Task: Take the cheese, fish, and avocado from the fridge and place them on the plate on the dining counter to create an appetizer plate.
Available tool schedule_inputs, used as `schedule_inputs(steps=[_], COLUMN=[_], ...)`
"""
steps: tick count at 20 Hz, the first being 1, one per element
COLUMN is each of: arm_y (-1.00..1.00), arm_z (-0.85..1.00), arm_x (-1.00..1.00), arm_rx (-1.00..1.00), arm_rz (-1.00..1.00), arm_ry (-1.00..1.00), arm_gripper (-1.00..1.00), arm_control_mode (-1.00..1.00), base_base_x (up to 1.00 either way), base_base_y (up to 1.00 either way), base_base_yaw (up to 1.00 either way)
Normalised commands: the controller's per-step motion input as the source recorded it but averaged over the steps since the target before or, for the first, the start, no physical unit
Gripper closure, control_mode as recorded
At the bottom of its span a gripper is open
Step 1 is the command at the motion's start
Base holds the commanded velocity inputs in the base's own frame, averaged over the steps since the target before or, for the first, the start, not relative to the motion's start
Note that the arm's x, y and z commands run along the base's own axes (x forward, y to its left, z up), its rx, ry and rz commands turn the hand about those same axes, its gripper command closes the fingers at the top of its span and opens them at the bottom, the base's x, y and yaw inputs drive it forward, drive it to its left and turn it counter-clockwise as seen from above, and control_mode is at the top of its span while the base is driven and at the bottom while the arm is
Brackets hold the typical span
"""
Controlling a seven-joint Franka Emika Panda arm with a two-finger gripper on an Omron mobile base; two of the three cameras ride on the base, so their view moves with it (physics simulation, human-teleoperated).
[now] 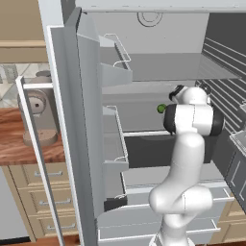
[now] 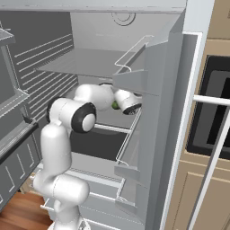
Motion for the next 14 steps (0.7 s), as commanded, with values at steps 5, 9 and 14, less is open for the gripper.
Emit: schedule_inputs(steps=[5,9,14], arm_y=[0.55,0.44,0.41], arm_z=[0.06,0.45,0.97], arm_x=[-0.58,-1.0,-1.0], arm_rx=[0.0,0.0,0.0], arm_rz=[0.0,-0.01,-0.02], arm_ry=[-0.02,-0.12,-0.17], arm_gripper=[1.0,1.0,1.0], arm_control_mode=[-1.0,-1.0,-1.0], base_base_x=[0.0,0.0,0.0], base_base_y=[0.0,0.0,0.0], base_base_yaw=[0.0,0.0,0.0])
